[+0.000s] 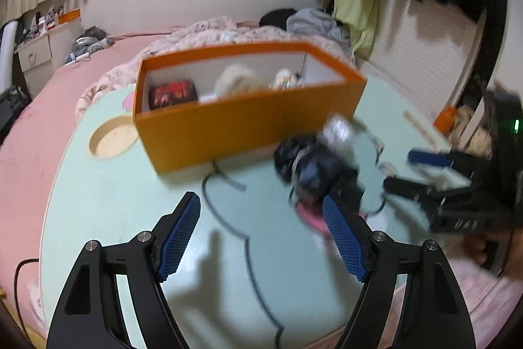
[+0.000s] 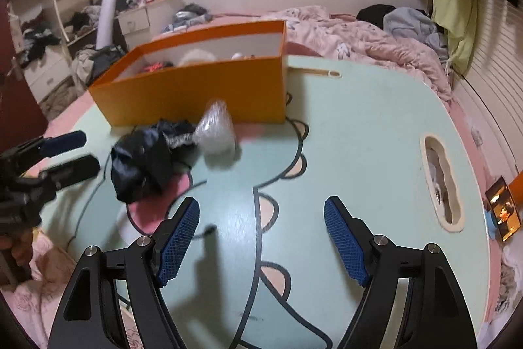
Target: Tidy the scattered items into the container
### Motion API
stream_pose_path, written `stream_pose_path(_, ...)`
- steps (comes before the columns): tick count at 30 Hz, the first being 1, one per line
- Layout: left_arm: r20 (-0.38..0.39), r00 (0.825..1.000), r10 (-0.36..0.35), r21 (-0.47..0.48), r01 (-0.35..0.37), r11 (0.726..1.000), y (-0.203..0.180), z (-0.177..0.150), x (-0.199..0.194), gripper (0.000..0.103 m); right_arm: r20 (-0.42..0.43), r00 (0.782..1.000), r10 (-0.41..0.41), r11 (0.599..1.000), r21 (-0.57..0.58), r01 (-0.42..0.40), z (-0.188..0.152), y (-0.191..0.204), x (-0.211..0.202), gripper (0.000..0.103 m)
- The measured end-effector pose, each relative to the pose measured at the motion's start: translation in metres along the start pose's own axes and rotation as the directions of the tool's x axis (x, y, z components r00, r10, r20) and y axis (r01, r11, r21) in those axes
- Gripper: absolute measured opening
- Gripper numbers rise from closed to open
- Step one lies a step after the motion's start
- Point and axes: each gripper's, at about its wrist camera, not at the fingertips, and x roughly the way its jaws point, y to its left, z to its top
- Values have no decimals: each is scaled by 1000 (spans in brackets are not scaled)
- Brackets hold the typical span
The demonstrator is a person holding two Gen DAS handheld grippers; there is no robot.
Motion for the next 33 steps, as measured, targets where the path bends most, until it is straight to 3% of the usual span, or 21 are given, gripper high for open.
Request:
stream_pose_path(1, -1, 1000, 8, 10, -8, 1000, -1, -2, 1, 78, 1, 1000, -23, 1000, -21, 23, -3, 3, 1, 100)
stream_pose_path(2, -4, 1000, 15, 18, -15, 1000, -2, -3, 2, 78, -8, 999, -43, 998, -44, 43, -5, 7, 4, 103)
stream_pose_path(6, -56, 998, 40, 21, -39, 999, -2, -10, 20, 79, -1, 999, -33, 996, -78, 33, -9, 11, 7, 103)
stream_pose_path(8, -34, 997, 64, 36, -62, 997, -4, -14, 22, 88, 1, 1000, -31, 997, -77, 31, -10, 9, 7, 103)
stream_pose_path(11, -41, 998, 41, 42, -39, 998, -5, -16, 26, 103, 2, 1000, -30, 997, -76, 30, -10, 7, 7, 103)
stream_pose_path(23, -24, 999, 30, 50, -28, 998, -6, -19, 26, 103, 1, 1000, -30, 997, -76, 30, -12, 7, 7, 103)
stream_pose_path(28, -70, 997, -24, 109, 31, 994, -13, -18, 20, 103, 2, 1000, -29, 997, -75, 29, -13, 7, 7, 103)
stream_pose_path(33, 49, 993, -103, 97, 98, 990, -25, 1, -11, 103, 9, 999, -40, 997, -62, 41, -9, 11, 4, 103)
